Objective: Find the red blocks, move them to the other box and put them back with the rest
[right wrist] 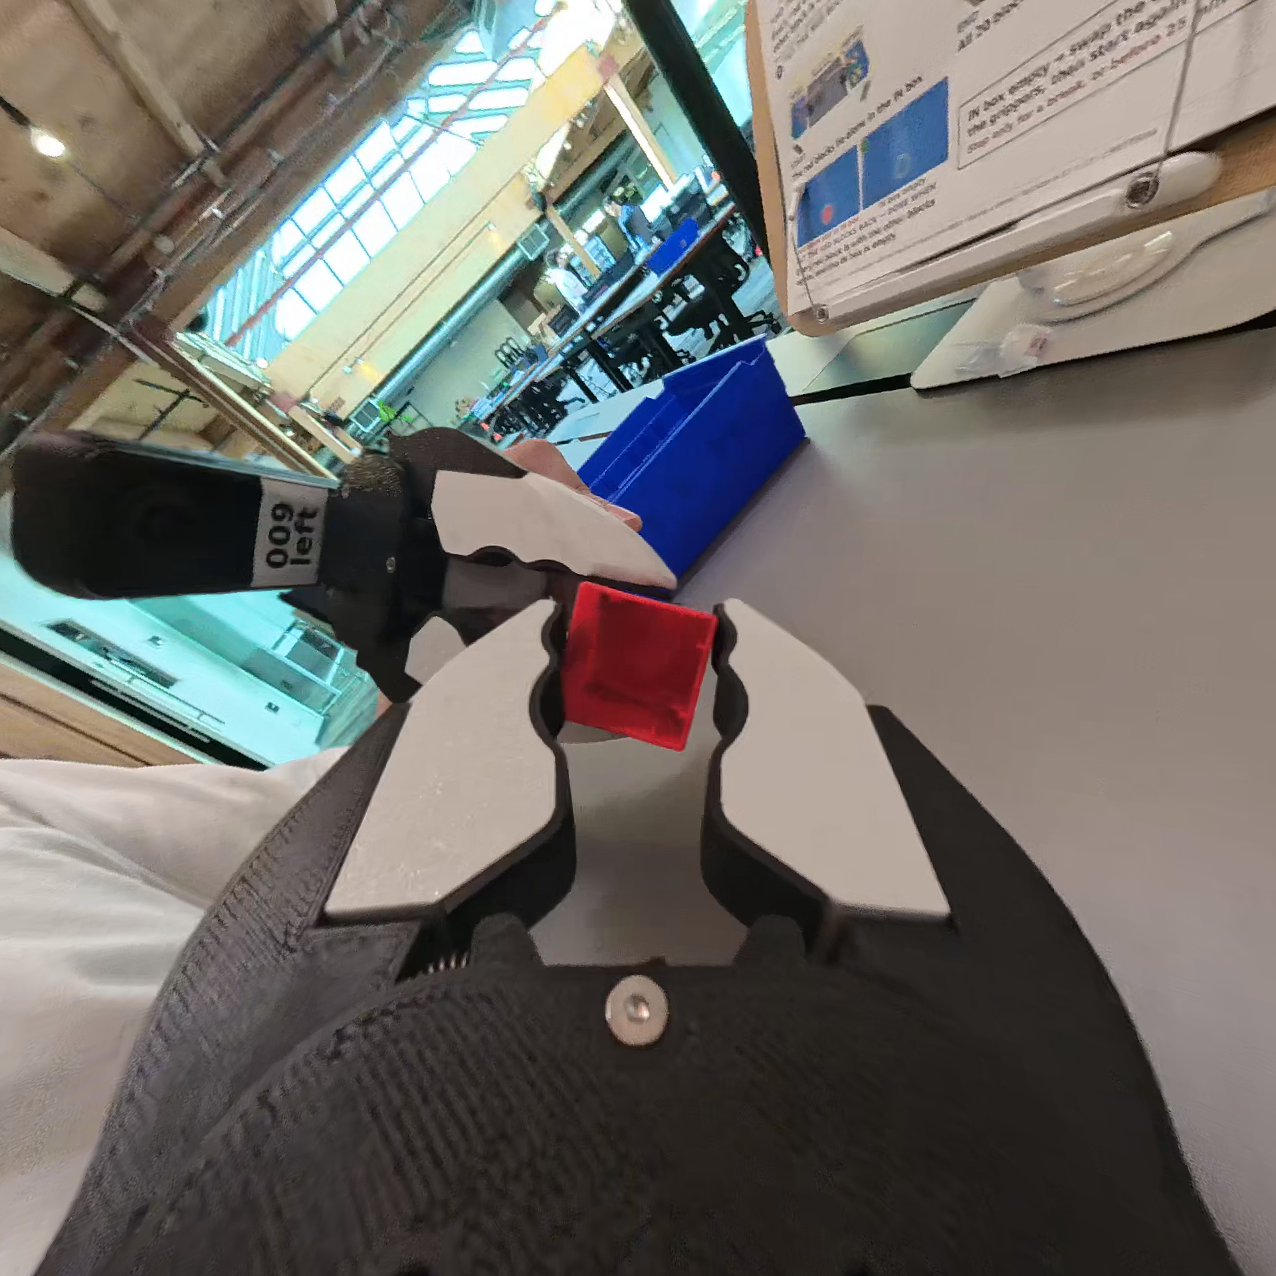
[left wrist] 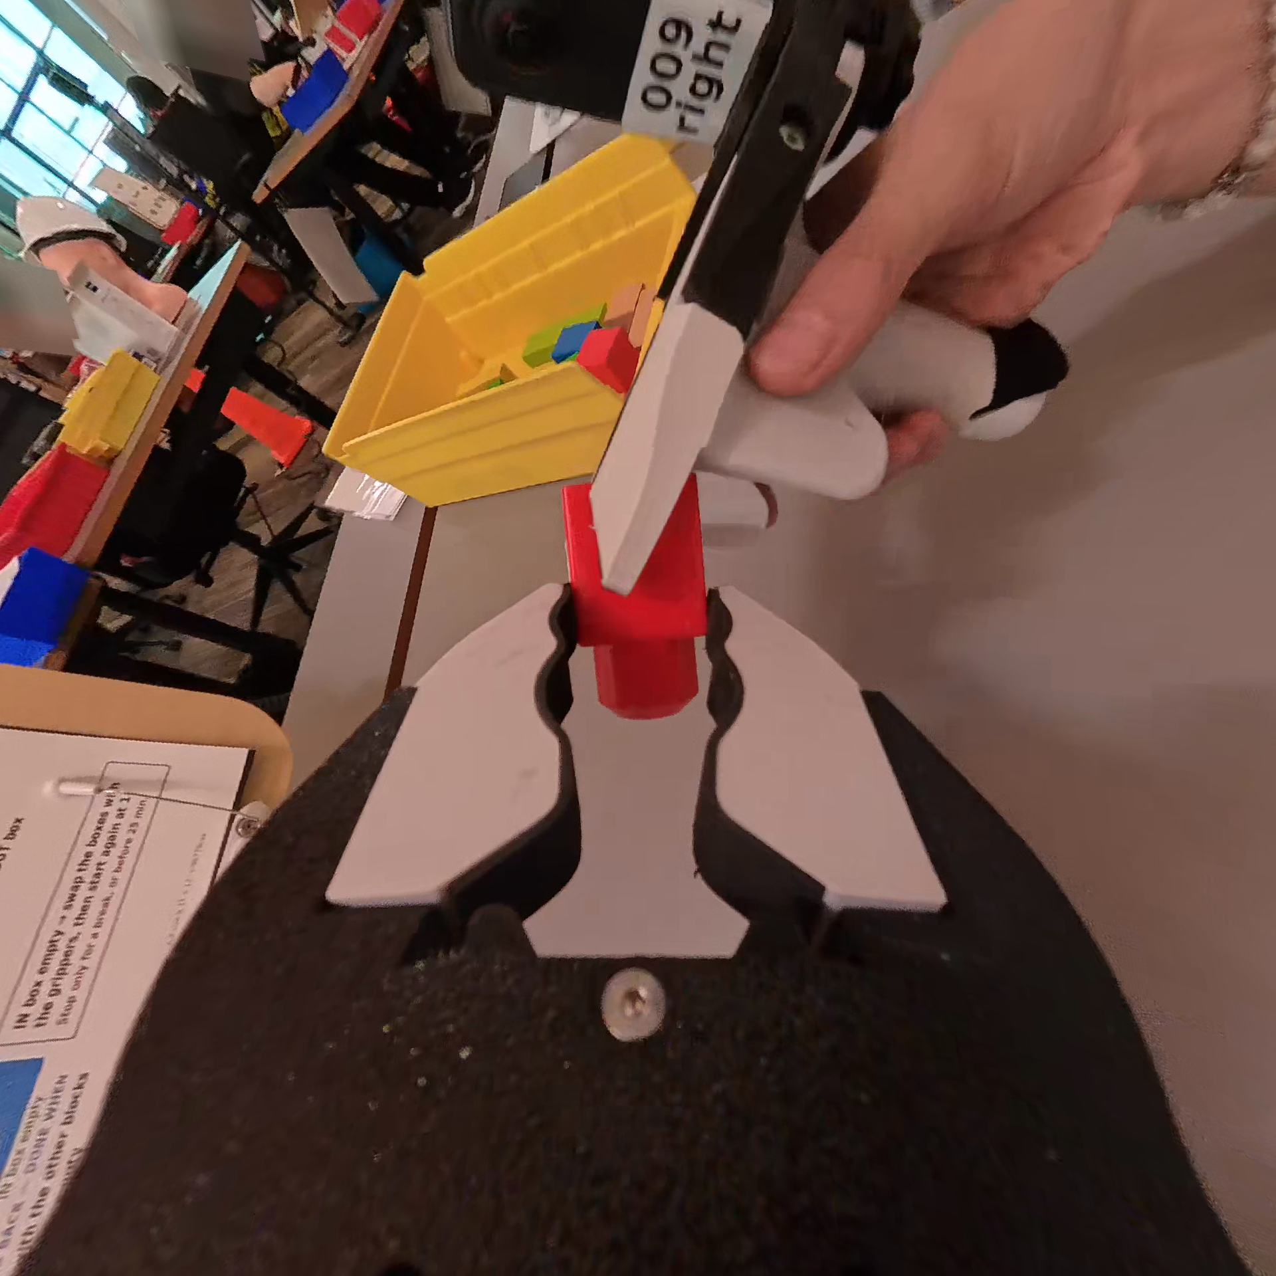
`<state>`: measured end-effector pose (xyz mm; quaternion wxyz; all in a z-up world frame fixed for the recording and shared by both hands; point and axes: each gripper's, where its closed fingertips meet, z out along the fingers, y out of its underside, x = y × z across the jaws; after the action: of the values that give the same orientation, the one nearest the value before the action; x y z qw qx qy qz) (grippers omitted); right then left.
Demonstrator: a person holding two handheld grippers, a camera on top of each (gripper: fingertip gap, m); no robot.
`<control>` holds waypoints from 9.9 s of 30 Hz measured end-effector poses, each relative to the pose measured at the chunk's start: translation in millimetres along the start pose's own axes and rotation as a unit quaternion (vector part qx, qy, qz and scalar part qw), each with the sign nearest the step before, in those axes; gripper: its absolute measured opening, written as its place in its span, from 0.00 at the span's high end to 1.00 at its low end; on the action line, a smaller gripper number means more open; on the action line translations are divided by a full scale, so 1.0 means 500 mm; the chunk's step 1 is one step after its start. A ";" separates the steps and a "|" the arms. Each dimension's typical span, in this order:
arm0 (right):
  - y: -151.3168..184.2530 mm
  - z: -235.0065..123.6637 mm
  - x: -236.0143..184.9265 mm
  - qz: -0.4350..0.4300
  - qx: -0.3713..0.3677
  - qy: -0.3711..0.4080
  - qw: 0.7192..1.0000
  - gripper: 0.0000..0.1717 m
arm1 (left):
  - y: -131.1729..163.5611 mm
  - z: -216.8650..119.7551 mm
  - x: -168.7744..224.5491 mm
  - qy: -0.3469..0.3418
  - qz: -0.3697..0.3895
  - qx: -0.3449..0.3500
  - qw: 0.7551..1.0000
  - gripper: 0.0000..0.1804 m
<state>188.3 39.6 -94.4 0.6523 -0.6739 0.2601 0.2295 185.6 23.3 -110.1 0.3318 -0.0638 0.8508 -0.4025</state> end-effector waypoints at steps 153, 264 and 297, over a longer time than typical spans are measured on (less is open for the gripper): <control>0.095 0.035 -0.129 0.174 -0.066 -0.236 0.954 0.87 | -0.008 -0.119 0.074 0.076 -0.066 0.117 0.988 0.88; -0.076 -0.021 -0.024 -0.495 0.008 0.111 0.862 0.56 | 0.230 -0.402 -0.277 -0.017 -0.615 0.105 0.781 0.83; -0.159 -0.063 -0.003 -0.507 0.020 0.151 0.848 0.84 | 0.089 -0.150 -0.060 0.052 -0.618 0.173 0.765 0.72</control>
<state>237.6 9.2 -31.7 0.6435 -0.7254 -0.0180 -0.2435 169.8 112.2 -92.8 -0.0282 -0.4957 0.5595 -0.6637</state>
